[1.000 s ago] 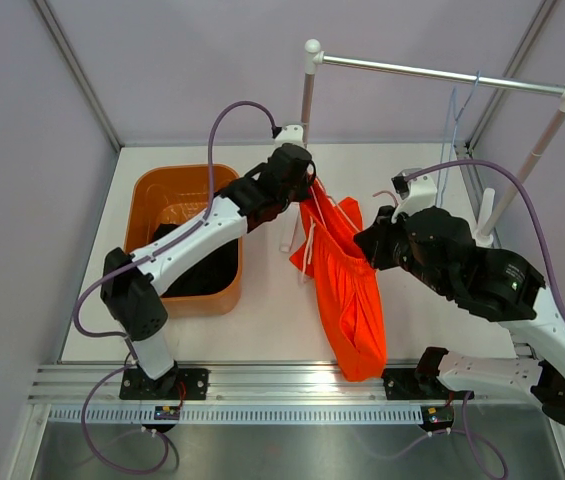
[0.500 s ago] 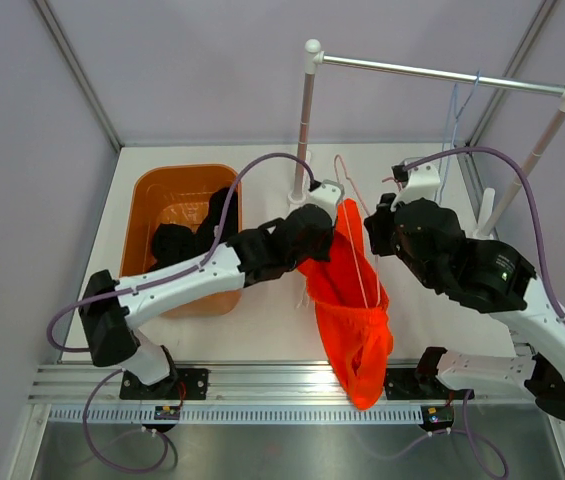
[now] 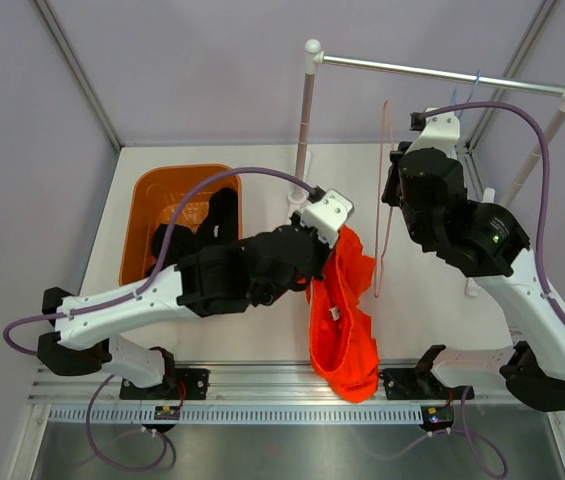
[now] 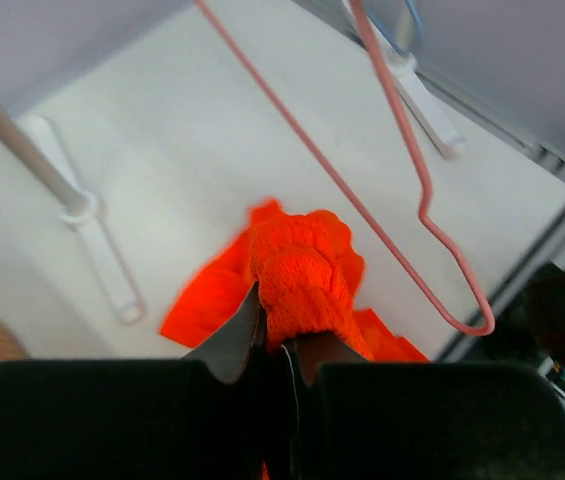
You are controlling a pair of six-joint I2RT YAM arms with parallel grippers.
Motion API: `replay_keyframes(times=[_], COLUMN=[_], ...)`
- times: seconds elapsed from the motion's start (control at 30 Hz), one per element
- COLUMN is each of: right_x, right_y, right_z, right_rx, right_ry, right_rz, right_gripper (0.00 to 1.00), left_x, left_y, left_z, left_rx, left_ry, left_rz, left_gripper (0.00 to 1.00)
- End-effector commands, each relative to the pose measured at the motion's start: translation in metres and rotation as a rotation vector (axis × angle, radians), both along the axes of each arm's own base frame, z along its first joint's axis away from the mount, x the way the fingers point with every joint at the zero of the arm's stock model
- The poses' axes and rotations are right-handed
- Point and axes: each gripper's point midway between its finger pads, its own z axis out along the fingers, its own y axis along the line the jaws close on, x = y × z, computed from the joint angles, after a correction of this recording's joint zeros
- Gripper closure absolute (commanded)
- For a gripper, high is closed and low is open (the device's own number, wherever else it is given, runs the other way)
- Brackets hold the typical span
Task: Remove the shorts from the hanger
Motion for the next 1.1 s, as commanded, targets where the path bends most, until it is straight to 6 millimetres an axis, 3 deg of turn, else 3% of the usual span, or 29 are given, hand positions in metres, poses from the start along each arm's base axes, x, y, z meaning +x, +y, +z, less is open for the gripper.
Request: replay_keyframes(times=[0.0, 0.07, 0.1, 0.17, 0.2, 0.23, 0.3, 0.4, 0.6, 0.67, 0.77, 0.83, 0.87, 0.9, 0.97, 1.0, 1.07], right_x=[0.000, -0.002, -0.004, -0.005, -0.006, -0.007, -0.009, -0.011, -0.015, -0.015, -0.014, -0.015, -0.015, -0.015, -0.016, -0.016, -0.017], right_y=[-0.017, -0.018, -0.019, -0.020, -0.019, -0.021, -0.022, -0.021, -0.022, -0.021, -0.020, -0.021, -0.021, -0.021, -0.021, -0.021, -0.022], right_z=[0.031, 0.028, 0.028, 0.021, 0.019, 0.015, 0.012, 0.008, 0.007, 0.006, 0.003, 0.000, -0.001, -0.003, -0.004, -0.006, -0.006], right_rx=[0.033, 0.036, 0.038, 0.037, 0.038, 0.033, 0.036, 0.029, 0.029, 0.028, 0.027, 0.027, 0.029, 0.025, 0.024, 0.020, 0.022], right_ry=[-0.072, -0.063, -0.061, -0.050, -0.046, -0.040, -0.033, -0.018, -0.013, -0.010, -0.008, -0.007, -0.007, -0.002, 0.001, 0.003, 0.004], right_rz=[-0.040, -0.038, -0.036, -0.035, -0.031, -0.033, -0.029, -0.018, 0.000, 0.003, 0.001, 0.002, 0.002, 0.000, 0.002, 0.001, 0.002], right_gripper=[1.00, 1.00, 1.00, 1.00, 1.00, 1.00, 1.00, 1.00, 1.00, 1.00, 1.00, 1.00, 1.00, 1.00, 1.00, 1.00, 1.00], left_x=[0.041, 0.062, 0.065, 0.081, 0.083, 0.081, 0.081, 0.079, 0.081, 0.086, 0.099, 0.118, 0.116, 0.130, 0.134, 0.147, 0.156], left_y=[0.067, 0.089, 0.108, 0.137, 0.150, 0.172, 0.204, 0.237, 0.273, 0.279, 0.276, 0.258, 0.266, 0.253, 0.261, 0.255, 0.267], left_z=[0.121, 0.151, 0.188, 0.219, 0.236, 0.267, 0.303, 0.332, 0.353, 0.352, 0.332, 0.296, 0.287, 0.252, 0.222, 0.184, 0.145], left_rx=[-0.115, -0.120, -0.165, -0.153, -0.170, -0.256, -0.305, -0.346, -0.399, -0.410, -0.362, -0.287, -0.317, -0.256, -0.282, -0.225, -0.240], left_ry=[-0.222, -0.277, -0.333, -0.413, -0.446, -0.488, -0.595, -0.703, -0.802, -0.802, -0.761, -0.712, -0.690, -0.641, -0.585, -0.531, -0.433], left_rz=[0.231, 0.316, 0.342, 0.437, 0.471, 0.527, 0.603, 0.691, 0.769, 0.785, 0.794, 0.773, 0.784, 0.776, 0.798, 0.801, 0.855], left_gripper=[1.00, 1.00, 1.00, 1.00, 1.00, 1.00, 1.00, 1.00, 1.00, 1.00, 1.00, 1.00, 1.00, 1.00, 1.00, 1.00, 1.00])
